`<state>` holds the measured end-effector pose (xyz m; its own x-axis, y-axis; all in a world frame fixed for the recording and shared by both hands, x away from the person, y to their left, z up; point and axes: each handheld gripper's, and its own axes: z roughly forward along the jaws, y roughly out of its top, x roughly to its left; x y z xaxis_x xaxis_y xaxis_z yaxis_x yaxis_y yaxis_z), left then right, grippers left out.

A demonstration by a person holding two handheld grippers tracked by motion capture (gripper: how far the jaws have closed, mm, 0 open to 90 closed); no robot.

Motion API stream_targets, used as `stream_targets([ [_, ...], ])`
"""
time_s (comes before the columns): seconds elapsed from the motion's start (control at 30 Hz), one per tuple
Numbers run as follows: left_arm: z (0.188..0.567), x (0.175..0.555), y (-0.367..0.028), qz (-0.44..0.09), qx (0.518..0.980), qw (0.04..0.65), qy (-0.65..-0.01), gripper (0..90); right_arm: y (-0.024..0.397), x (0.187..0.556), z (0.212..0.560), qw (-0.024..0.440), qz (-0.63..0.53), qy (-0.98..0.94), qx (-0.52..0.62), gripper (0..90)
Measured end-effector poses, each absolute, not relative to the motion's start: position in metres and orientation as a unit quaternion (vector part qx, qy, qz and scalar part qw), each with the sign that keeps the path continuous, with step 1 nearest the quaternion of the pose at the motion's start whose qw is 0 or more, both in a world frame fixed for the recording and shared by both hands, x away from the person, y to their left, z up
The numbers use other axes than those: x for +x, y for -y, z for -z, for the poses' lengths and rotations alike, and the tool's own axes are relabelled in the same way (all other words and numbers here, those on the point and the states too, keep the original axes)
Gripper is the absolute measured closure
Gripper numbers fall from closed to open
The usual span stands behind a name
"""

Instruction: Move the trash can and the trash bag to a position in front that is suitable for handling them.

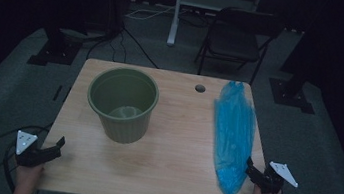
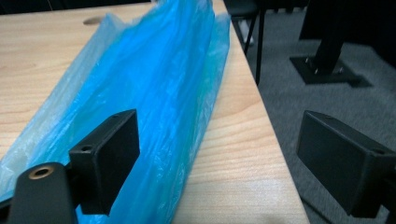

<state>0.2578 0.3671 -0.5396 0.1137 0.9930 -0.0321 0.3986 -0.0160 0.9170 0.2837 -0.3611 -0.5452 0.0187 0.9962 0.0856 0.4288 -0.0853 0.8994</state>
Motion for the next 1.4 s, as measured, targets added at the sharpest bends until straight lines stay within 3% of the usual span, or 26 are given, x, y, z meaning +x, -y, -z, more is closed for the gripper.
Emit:
stream_targets([
  [0.33, 0.54, 0.27, -0.369, -0.328, 0.624, 0.408, -0.58, 1.2, 0.353, 0.298, 0.54, 0.344, -0.393, -0.59, 0.615, 13.0],
  [0.57, 0.54, 0.28, -0.369, -0.316, 0.625, 0.41, -0.584, 1.2, 0.34, 0.315, 0.518, 0.335, -0.413, -0.596, 0.601, 13.0],
  [1.4, 0.521, 0.332, -0.349, -0.321, 0.624, 0.428, -0.569, 1.2, 0.274, 0.372, 0.49, 0.315, -0.449, -0.626, 0.554, 13.1],
])
